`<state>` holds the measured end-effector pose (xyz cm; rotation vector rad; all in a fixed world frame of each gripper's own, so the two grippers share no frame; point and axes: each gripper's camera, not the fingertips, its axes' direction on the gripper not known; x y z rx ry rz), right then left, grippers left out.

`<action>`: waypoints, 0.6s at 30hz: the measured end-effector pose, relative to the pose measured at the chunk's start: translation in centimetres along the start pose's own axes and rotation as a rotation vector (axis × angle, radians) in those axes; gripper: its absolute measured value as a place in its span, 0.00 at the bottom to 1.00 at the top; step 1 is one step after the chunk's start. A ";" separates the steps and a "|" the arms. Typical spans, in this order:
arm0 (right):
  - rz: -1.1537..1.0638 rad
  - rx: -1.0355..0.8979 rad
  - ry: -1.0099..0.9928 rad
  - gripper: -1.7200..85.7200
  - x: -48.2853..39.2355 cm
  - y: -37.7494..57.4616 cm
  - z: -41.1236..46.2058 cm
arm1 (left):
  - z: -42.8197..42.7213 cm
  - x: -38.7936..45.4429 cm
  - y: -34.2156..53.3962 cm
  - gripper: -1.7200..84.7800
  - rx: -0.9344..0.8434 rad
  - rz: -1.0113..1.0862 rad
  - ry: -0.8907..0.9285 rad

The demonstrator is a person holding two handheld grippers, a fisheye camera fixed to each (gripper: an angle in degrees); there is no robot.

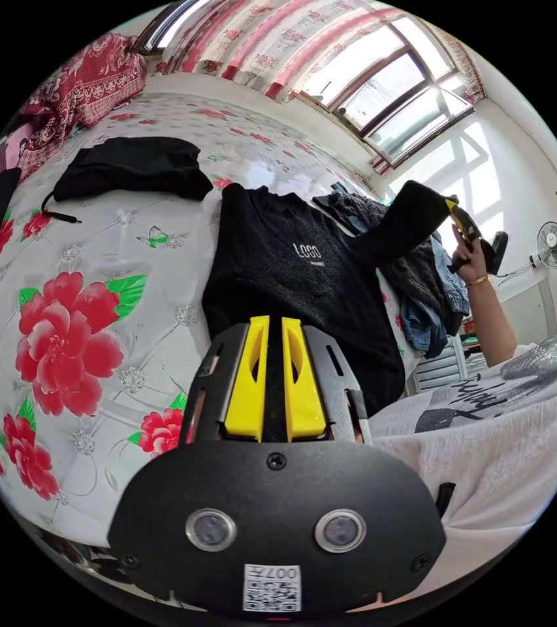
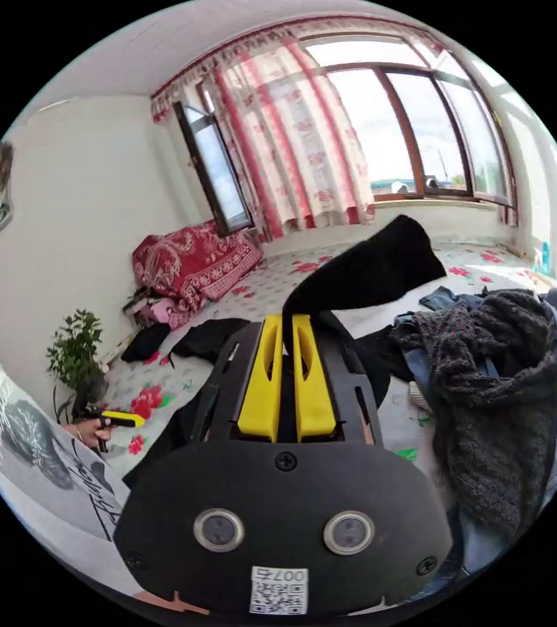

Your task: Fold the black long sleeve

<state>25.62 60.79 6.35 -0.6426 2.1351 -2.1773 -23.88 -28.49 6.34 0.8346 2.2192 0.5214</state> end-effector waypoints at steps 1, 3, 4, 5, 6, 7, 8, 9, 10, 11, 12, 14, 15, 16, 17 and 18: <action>-0.119 -0.074 -0.011 0.02 -5.3 1.6 1.9 | -0.2 0.3 0.2 0.06 0.005 0.009 -0.005; -0.281 -0.160 -0.014 0.03 -12.7 5.3 4.4 | -0.5 0.7 0.6 0.06 0.006 0.021 -0.025; -0.364 -0.221 -0.016 0.03 -16.9 8.6 6.3 | -0.7 0.7 0.9 0.07 0.003 0.027 -0.037; -0.403 -0.298 -0.029 0.03 -20.4 12.2 8.6 | -0.7 0.7 1.3 0.07 -0.005 0.025 -0.042; -0.415 -0.344 -0.043 0.04 -22.0 14.1 9.8 | -0.7 0.6 1.5 0.07 -0.011 0.021 -0.044; -0.445 -0.457 -0.064 0.04 -24.6 18.3 12.6 | -0.7 0.3 2.0 0.08 -0.025 0.011 -0.043; -0.455 -0.594 -0.074 0.05 -26.8 22.5 15.4 | -0.6 0.0 2.4 0.09 -0.037 0.005 -0.043; -0.458 -0.661 -0.084 0.05 -27.7 24.5 16.6 | -0.4 -0.2 2.6 0.09 -0.045 0.003 -0.046; -0.474 -0.785 -0.121 0.05 -29.3 28.0 18.5 | -0.1 -0.5 2.9 0.09 -0.067 -0.003 -0.056; -0.485 -0.862 -0.149 0.06 -30.5 30.6 19.5 | 0.1 -0.7 3.1 0.10 -0.087 -0.002 -0.059; -0.500 -0.883 -0.159 0.06 -31.1 31.5 19.7 | 0.1 -0.7 3.2 0.10 -0.091 0.000 -0.055; -0.546 -0.893 -0.150 0.06 -32.6 32.9 19.7 | 0.3 -0.4 3.1 0.10 -0.092 0.029 -0.031; -0.541 -0.883 -0.149 0.06 -32.7 32.8 19.6 | 0.5 -0.2 3.0 0.10 -0.093 0.037 -0.025; -0.516 -0.863 -0.158 0.07 -32.5 32.3 19.5 | 0.8 0.3 2.7 0.10 -0.091 0.060 -0.009; -0.492 -0.850 -0.151 0.07 -32.1 31.6 19.5 | 1.4 1.1 2.3 0.10 -0.090 0.089 0.008; -0.480 -0.841 -0.138 0.07 -31.7 31.3 19.5 | 1.7 1.5 2.0 0.10 -0.093 0.105 0.014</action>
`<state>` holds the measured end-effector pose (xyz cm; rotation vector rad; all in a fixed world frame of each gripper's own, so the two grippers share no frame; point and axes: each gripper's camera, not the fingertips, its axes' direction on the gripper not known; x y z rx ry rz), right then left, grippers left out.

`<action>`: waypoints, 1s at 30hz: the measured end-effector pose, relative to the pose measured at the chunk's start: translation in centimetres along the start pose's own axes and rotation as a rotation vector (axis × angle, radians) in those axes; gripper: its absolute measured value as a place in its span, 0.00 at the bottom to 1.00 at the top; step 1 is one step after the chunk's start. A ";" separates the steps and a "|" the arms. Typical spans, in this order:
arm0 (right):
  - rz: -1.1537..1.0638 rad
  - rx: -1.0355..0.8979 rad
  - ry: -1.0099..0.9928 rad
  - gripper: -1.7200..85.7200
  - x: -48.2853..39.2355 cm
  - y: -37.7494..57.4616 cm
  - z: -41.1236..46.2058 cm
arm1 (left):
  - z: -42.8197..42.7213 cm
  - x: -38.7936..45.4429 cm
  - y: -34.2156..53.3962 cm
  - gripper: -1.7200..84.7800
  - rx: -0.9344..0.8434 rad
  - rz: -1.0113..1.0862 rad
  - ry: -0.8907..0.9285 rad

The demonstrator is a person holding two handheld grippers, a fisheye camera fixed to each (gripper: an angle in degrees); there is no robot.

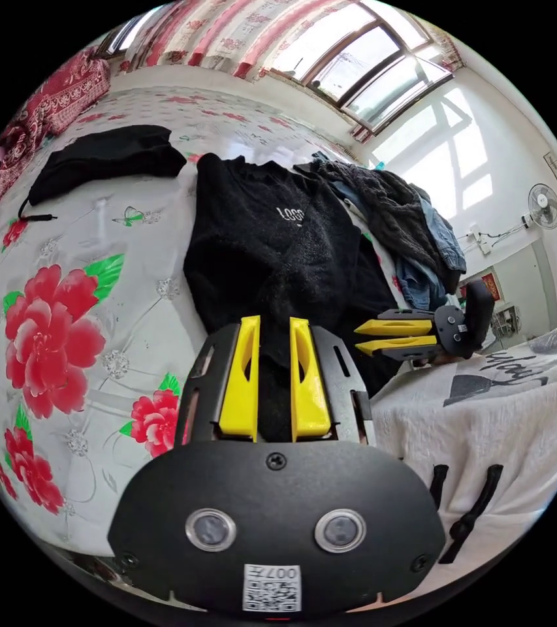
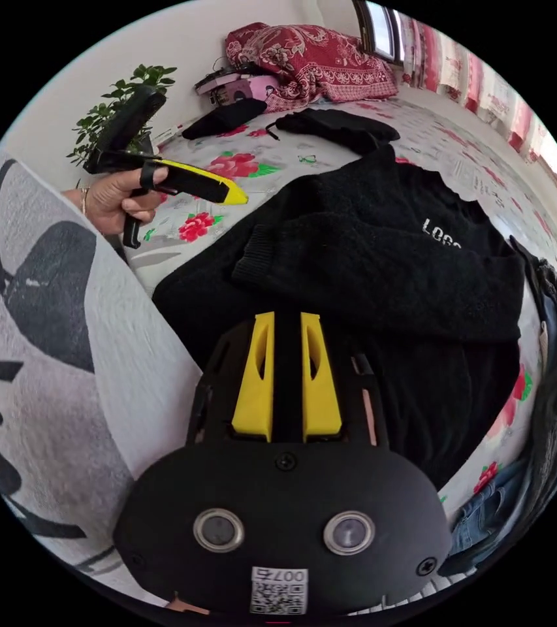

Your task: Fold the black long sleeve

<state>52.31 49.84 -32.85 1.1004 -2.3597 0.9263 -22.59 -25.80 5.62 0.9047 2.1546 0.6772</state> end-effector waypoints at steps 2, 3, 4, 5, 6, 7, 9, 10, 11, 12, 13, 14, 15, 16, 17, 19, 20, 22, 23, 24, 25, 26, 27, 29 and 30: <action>0.099 0.049 0.014 0.07 2.2 0.5 -1.2 | 2.4 1.5 -1.2 0.11 -0.051 0.071 0.011; 0.132 0.067 0.011 0.07 2.9 0.9 -1.6 | 3.3 1.8 -1.4 0.11 -0.083 0.085 0.013; 0.206 0.095 0.003 0.08 4.4 1.8 -2.4 | 5.0 2.0 -1.5 0.11 -0.165 0.089 0.006; 0.289 0.116 -0.006 0.08 6.1 3.3 -3.2 | 6.2 1.9 -1.4 0.10 -0.243 0.059 -0.014; 0.334 0.128 -0.009 0.08 6.9 4.3 -3.6 | 6.5 1.8 -1.2 0.09 -0.280 0.031 -0.027; 0.422 0.149 -0.003 0.08 8.5 6.7 -4.6 | 6.2 1.5 -0.7 0.09 -0.330 -0.024 -0.045; 0.566 0.184 0.035 0.09 10.8 11.4 -6.2 | 3.8 1.3 0.7 0.09 -0.267 -0.043 -0.023; 0.668 0.202 0.061 0.09 12.2 15.2 -7.1 | 1.9 1.1 1.9 0.09 -0.219 -0.053 -0.028; 0.775 0.204 0.080 0.09 13.5 19.2 -7.7 | 0.3 0.6 3.2 0.09 -0.202 -0.069 -0.047; 0.826 0.200 0.086 0.09 14.1 21.2 -7.9 | -0.4 0.3 3.8 0.09 -0.201 -0.080 -0.056; 0.915 0.181 0.090 0.10 15.3 25.0 -8.2 | -1.5 -0.2 4.9 0.10 -0.205 -0.107 -0.070; 0.990 0.147 0.092 0.10 16.3 28.4 -8.2 | -2.3 -0.9 6.0 0.10 -0.211 -0.147 -0.069; 1.015 0.127 0.093 0.10 16.7 29.8 -8.2 | -2.7 -1.2 6.4 0.10 -0.211 -0.168 -0.061; 1.040 0.091 0.095 0.11 17.4 31.9 -8.0 | -3.1 -1.7 7.1 0.11 -0.207 -0.206 -0.037; 1.043 0.060 0.086 0.11 18.0 33.2 -7.6 | -3.2 -1.9 7.7 0.12 -0.204 -0.235 -0.003; 1.024 0.016 0.041 0.11 19.1 34.1 -6.6 | -2.4 -1.6 8.2 0.14 -0.225 -0.244 0.043; 1.007 -0.006 -0.003 0.11 19.9 34.3 -5.7 | -1.2 -1.0 8.3 0.16 -0.267 -0.222 0.059; 0.982 -0.048 -0.093 0.11 21.2 34.1 -3.8 | 1.1 0.2 8.6 0.17 -0.375 -0.167 0.073; 0.966 -0.082 -0.176 0.10 22.0 33.7 -2.4 | 1.0 1.4 8.5 0.15 -0.361 -0.112 0.000; 0.956 -0.102 -0.210 0.10 22.3 33.5 -1.7 | 1.2 1.9 8.4 0.15 -0.379 -0.080 -0.026; 0.935 -0.136 -0.252 0.09 22.8 33.0 -0.6 | 1.6 2.5 8.0 0.11 -0.415 -0.053 -0.075; 0.923 -0.174 -0.275 0.08 23.4 32.5 -0.1 | 1.7 3.0 7.6 0.07 -0.446 -0.032 -0.109; 0.917 -0.192 -0.281 0.07 23.8 32.4 -0.1 | 2.0 3.2 7.4 0.05 -0.476 -0.012 -0.092; 0.857 -0.191 -0.370 0.04 24.7 32.3 -1.2 | 2.7 3.3 6.8 0.02 -0.503 -0.007 0.009; 0.839 -0.164 -0.404 0.04 25.0 32.3 -1.9 | 2.5 3.1 6.6 0.02 -0.482 -0.008 0.053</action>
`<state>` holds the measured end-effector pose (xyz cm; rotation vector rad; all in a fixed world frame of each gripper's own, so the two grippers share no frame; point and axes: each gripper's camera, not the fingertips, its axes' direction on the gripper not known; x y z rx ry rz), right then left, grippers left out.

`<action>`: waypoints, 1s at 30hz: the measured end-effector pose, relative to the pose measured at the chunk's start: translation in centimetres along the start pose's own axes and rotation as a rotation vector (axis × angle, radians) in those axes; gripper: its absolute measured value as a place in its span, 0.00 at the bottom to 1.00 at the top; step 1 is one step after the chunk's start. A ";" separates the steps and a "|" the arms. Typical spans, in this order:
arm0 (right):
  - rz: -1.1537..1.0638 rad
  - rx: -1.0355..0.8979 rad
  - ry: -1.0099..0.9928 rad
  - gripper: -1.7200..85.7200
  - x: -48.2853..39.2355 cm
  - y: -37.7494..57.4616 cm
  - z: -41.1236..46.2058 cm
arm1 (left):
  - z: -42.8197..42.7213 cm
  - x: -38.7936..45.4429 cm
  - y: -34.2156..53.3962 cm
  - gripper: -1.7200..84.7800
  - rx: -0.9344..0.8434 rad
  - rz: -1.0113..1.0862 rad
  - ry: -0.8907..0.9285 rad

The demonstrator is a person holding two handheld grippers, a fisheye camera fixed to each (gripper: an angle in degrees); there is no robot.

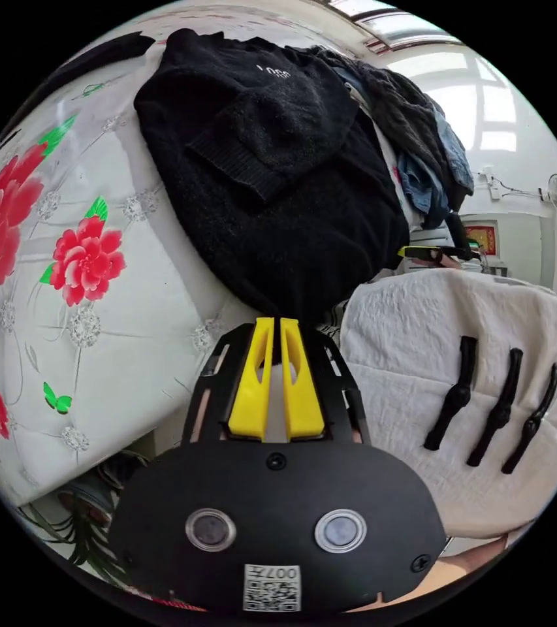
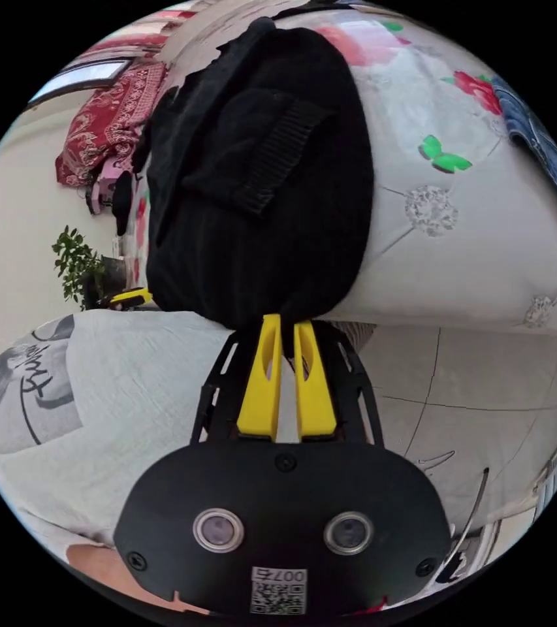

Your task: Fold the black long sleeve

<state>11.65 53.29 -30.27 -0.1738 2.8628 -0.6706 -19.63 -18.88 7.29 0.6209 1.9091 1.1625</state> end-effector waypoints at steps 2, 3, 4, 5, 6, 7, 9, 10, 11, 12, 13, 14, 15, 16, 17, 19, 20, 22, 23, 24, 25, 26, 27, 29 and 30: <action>-0.079 0.080 -0.134 0.03 -0.2 0.3 -4.2 | -2.0 -2.0 -0.3 0.01 0.116 -0.041 0.216; -0.091 0.115 -0.161 0.03 -0.2 0.4 -5.5 | -2.8 -2.5 -0.2 0.01 0.162 -0.051 0.255; -0.115 0.179 -0.227 0.03 -0.2 0.4 -8.3 | -4.6 -3.6 -0.1 0.01 0.267 -0.063 0.336; -0.136 0.242 -0.297 0.03 -0.1 0.1 -11.0 | -6.6 -4.7 -0.1 0.01 0.376 -0.077 0.409; -0.145 0.275 -0.325 0.03 -0.1 -0.1 -12.3 | -7.6 -5.3 -0.2 0.01 0.431 -0.087 0.437; -0.164 0.333 -0.364 0.03 -0.2 -0.8 -14.7 | -9.4 -6.4 -0.4 0.02 0.528 -0.107 0.482; -0.184 0.403 -0.400 0.04 -0.8 -2.7 -17.6 | -11.3 -8.3 -1.5 0.02 0.646 -0.156 0.551; -0.166 0.458 -0.425 0.05 -1.1 -4.3 -19.1 | -12.1 -9.5 -2.5 0.03 0.721 -0.212 0.601; -0.128 0.527 -0.435 0.06 -1.4 -5.9 -20.4 | -12.4 -10.4 -3.6 0.05 0.795 -0.260 0.631; -0.109 0.565 -0.431 0.06 -1.6 -6.6 -20.9 | -12.5 -10.8 -4.0 0.06 0.835 -0.289 0.624; -0.079 0.626 -0.409 0.07 -2.1 -7.8 -21.7 | -12.6 -11.3 -4.5 0.09 0.900 -0.357 0.566; -0.048 0.655 -0.389 0.08 -2.5 -8.9 -22.0 | -12.3 -11.6 -4.8 0.11 0.912 -0.439 0.490; -0.038 0.652 -0.383 0.08 -2.6 -9.3 -22.0 | -12.1 -11.7 -4.8 0.11 0.907 -0.481 0.463; -0.033 0.624 -0.354 0.09 -3.0 -10.0 -21.7 | -11.6 -11.5 -4.9 0.12 0.897 -0.518 0.427; -0.038 0.591 -0.296 0.09 -3.3 -10.2 -21.3 | -11.0 -11.0 -5.0 0.12 0.880 -0.499 0.402; -0.048 0.554 -0.171 0.09 -3.6 -9.6 -20.2 | -10.0 -9.9 -5.1 0.13 0.810 -0.461 0.341; -0.048 0.531 -0.089 0.09 -3.6 -8.9 -19.3 | -9.3 -9.1 -5.0 0.14 0.770 -0.453 0.276; -0.049 0.500 0.012 0.09 -3.5 -8.1 -17.9 | -8.3 -8.0 -5.2 0.14 0.730 -0.434 0.200; -0.057 0.484 0.060 0.09 -3.7 -7.7 -17.1 | -7.9 -7.3 -5.7 0.15 0.714 -0.413 0.164; -0.066 0.478 0.079 0.09 -3.9 -7.6 -16.8 | -7.8 -6.8 -6.0 0.15 0.707 -0.398 0.144; -0.093 0.476 0.118 0.09 -4.6 -7.5 -16.2 | -7.5 -5.8 -7.1 0.15 0.688 -0.356 0.100; -0.131 0.478 0.163 0.09 -5.8 -7.5 -15.8 | -7.1 -4.5 -8.4 0.15 0.653 -0.303 0.051; -0.151 0.474 0.187 0.09 -6.4 -7.6 -15.5 | -6.8 -3.8 -9.2 0.15 0.628 -0.278 0.022; -0.231 0.443 0.293 0.08 -9.2 -8.6 -13.9 | -4.6 -1.2 -12.4 0.13 0.490 -0.198 -0.125; -0.244 0.429 0.322 0.07 -9.8 -8.9 -13.3 | -3.8 -0.8 -13.2 0.13 0.450 -0.193 -0.161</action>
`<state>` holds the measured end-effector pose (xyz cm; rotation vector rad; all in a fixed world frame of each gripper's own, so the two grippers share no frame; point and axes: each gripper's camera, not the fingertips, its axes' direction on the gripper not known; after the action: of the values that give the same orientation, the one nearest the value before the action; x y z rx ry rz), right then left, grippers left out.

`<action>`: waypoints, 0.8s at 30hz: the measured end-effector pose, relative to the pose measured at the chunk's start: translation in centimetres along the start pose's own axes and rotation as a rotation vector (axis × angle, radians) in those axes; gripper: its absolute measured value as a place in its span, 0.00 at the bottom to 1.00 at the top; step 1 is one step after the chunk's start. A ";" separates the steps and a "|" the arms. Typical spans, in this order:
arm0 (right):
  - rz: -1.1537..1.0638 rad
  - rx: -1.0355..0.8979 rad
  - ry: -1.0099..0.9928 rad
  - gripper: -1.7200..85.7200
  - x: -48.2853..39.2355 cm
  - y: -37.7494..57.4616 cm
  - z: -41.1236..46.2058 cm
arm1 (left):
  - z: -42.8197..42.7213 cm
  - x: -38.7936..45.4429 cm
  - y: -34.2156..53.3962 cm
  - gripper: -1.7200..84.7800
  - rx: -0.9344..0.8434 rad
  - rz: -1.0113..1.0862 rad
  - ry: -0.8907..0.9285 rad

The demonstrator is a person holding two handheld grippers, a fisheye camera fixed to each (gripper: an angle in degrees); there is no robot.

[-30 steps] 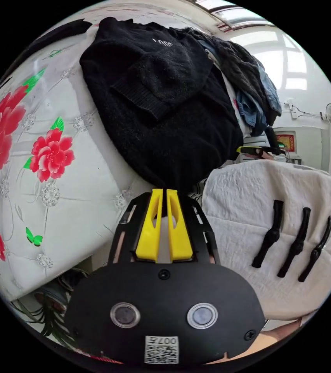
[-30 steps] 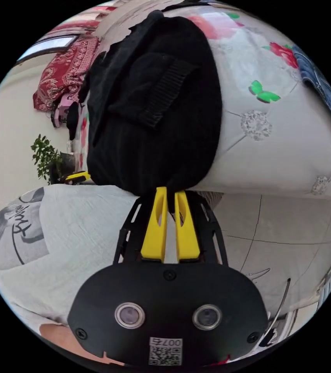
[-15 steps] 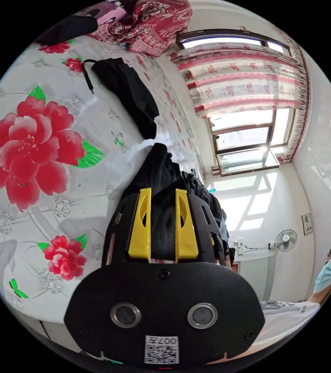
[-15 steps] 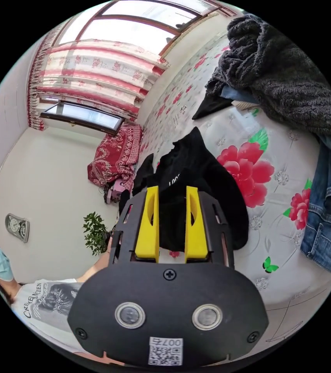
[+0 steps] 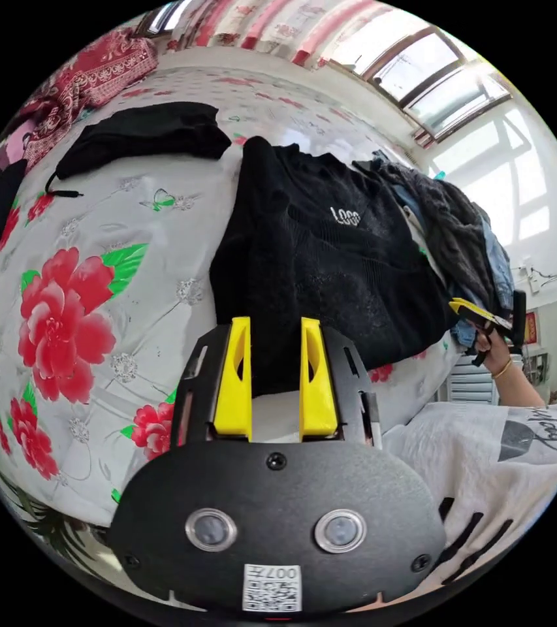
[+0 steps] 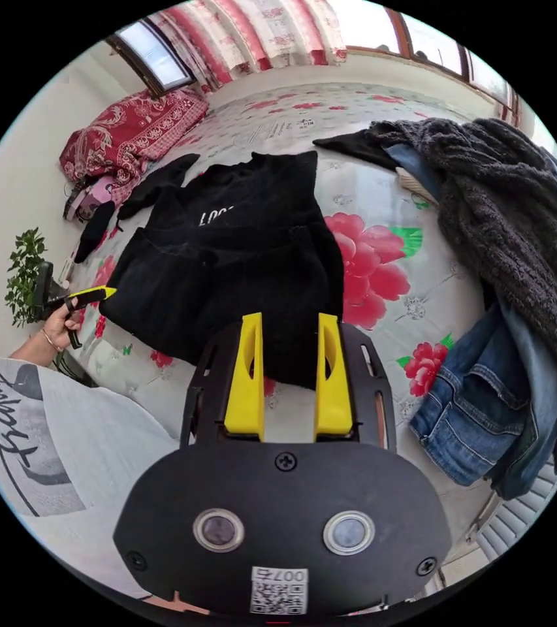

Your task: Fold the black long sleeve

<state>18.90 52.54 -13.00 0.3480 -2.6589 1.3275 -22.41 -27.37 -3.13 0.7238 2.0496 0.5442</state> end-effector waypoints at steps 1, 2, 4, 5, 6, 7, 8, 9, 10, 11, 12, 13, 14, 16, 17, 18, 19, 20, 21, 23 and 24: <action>-0.029 -0.049 0.035 0.06 -1.1 -0.5 1.5 | 1.8 0.9 -0.3 0.09 -0.066 0.009 -0.070; -0.034 -0.106 0.054 0.04 -1.7 -0.9 3.0 | 3.2 1.3 -0.5 0.06 -0.126 0.016 -0.103; -0.025 -0.140 0.099 0.03 -1.8 -1.2 3.4 | 3.1 1.5 -0.8 0.03 -0.123 0.013 -0.084; -0.004 -0.084 0.082 0.03 -1.4 -1.3 1.7 | 1.8 1.3 -0.8 0.03 -0.092 0.010 -0.046; 0.008 -0.044 0.072 0.03 -1.1 -1.3 0.4 | 0.8 1.1 -0.7 0.02 -0.070 0.008 -0.025; 0.030 0.034 0.063 0.02 -0.4 -1.1 -2.6 | -1.2 0.7 -0.4 0.02 -0.018 0.008 0.008; 0.037 0.093 0.062 0.02 0.2 -0.7 -5.3 | -3.0 0.2 0.1 0.02 0.019 0.014 0.038; 0.036 0.116 0.061 0.02 0.4 -0.5 -6.4 | -3.6 -0.1 0.4 0.02 0.029 0.020 0.051; 0.031 0.149 0.055 0.02 0.9 -0.1 -8.2 | -4.3 -0.5 0.9 0.02 0.034 0.027 0.061; 0.025 0.161 0.023 0.02 1.5 0.1 -9.0 | -4.2 -0.9 1.3 0.03 0.036 0.036 0.086; 0.029 0.156 0.004 0.02 1.8 0.1 -9.0 | -3.8 -1.2 1.4 0.03 0.029 0.035 0.118; 0.046 0.127 -0.008 0.02 2.2 0.0 -8.0 | -2.3 -2.0 1.6 0.05 -0.002 -0.007 0.183; 0.072 0.059 -0.036 0.03 2.8 -0.2 -5.9 | -0.5 -2.4 1.9 0.06 -0.026 -0.060 0.206; 0.148 -0.038 -0.080 0.03 3.6 -0.2 -2.6 | 1.6 -2.3 2.2 0.09 -0.072 -0.111 0.160; 0.167 -0.048 -0.083 0.04 3.4 -0.1 -1.8 | 2.1 -1.9 2.4 0.10 -0.078 -0.128 0.125; 0.165 -0.035 -0.075 0.04 3.1 0.1 -1.8 | 2.0 -1.6 2.5 0.11 -0.067 -0.127 0.118; 0.152 0.005 -0.054 0.05 2.5 0.4 -2.4 | 1.5 -1.0 2.8 0.11 -0.042 -0.120 0.105; 0.136 0.042 -0.034 0.05 2.0 0.7 -3.0 | 0.9 -0.5 3.0 0.11 -0.025 -0.106 0.071; 0.126 0.053 -0.024 0.05 1.8 0.8 -3.3 | 0.6 -0.2 3.1 0.12 -0.019 -0.094 0.048; 0.067 0.053 0.025 0.07 1.0 0.7 -3.5 | -0.6 1.6 2.7 0.12 0.017 -0.013 -0.037; 0.048 0.050 0.039 0.07 0.7 0.6 -3.3 | -0.8 2.1 2.4 0.12 0.027 0.010 -0.052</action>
<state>18.15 55.44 -11.28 0.2627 -2.6217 1.4027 -23.30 -24.26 -2.47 0.7575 2.0093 0.4987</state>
